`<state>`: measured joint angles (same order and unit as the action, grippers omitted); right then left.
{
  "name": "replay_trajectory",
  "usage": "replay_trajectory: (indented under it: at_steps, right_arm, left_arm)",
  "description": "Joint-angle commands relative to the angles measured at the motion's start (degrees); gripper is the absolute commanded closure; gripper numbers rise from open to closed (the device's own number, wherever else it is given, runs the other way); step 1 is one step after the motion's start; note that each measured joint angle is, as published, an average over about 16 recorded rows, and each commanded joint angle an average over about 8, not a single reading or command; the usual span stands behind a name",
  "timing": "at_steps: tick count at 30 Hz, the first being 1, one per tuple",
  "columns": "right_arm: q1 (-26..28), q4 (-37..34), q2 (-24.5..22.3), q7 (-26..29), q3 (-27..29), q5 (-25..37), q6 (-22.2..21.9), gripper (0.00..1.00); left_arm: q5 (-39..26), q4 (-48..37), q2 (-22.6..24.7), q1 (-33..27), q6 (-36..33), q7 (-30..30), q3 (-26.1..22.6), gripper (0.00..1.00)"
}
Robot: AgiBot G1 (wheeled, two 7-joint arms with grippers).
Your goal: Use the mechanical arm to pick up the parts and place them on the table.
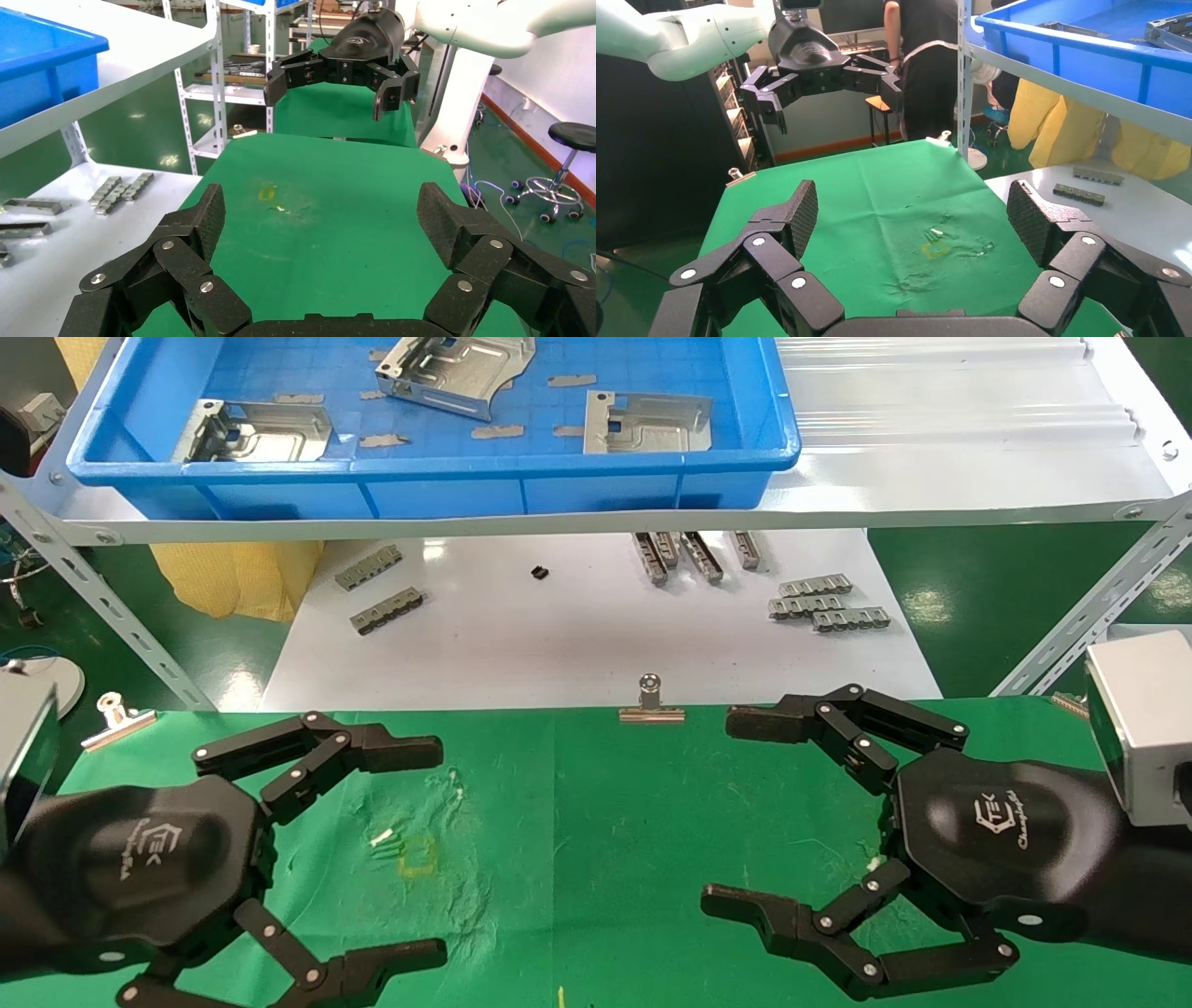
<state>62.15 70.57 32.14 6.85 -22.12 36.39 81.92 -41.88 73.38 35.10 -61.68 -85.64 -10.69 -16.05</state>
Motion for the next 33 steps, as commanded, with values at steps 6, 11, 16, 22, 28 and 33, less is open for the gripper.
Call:
replay_trajectory:
  at_steps: [6,11,16,22,28,33]
  right_arm:
    - [0.00,0.00,0.00,0.00,0.00,0.00,0.00,0.00]
    - [0.00,0.00,0.00,0.00,0.00,0.00,0.00,0.00]
    - [0.00,0.00,0.00,0.00,0.00,0.00,0.00,0.00]
    - [0.00,0.00,0.00,0.00,0.00,0.00,0.00,0.28]
    - [0.00,0.00,0.00,0.00,0.00,0.00,0.00,1.00]
    - [0.00,0.00,0.00,0.00,0.00,0.00,0.00,1.00]
  left_arm:
    - [0.00,0.00,0.00,0.00,0.00,0.00,0.00,0.00]
    - [0.00,0.00,0.00,0.00,0.00,0.00,0.00,0.00]
    - [0.00,0.00,0.00,0.00,0.00,0.00,0.00,0.00]
    - [0.00,0.00,0.00,0.00,0.00,0.00,0.00,0.00]
    - [0.00,0.00,0.00,0.00,0.00,0.00,0.00,0.00]
    - [0.00,0.00,0.00,0.00,0.00,0.00,0.00,0.00]
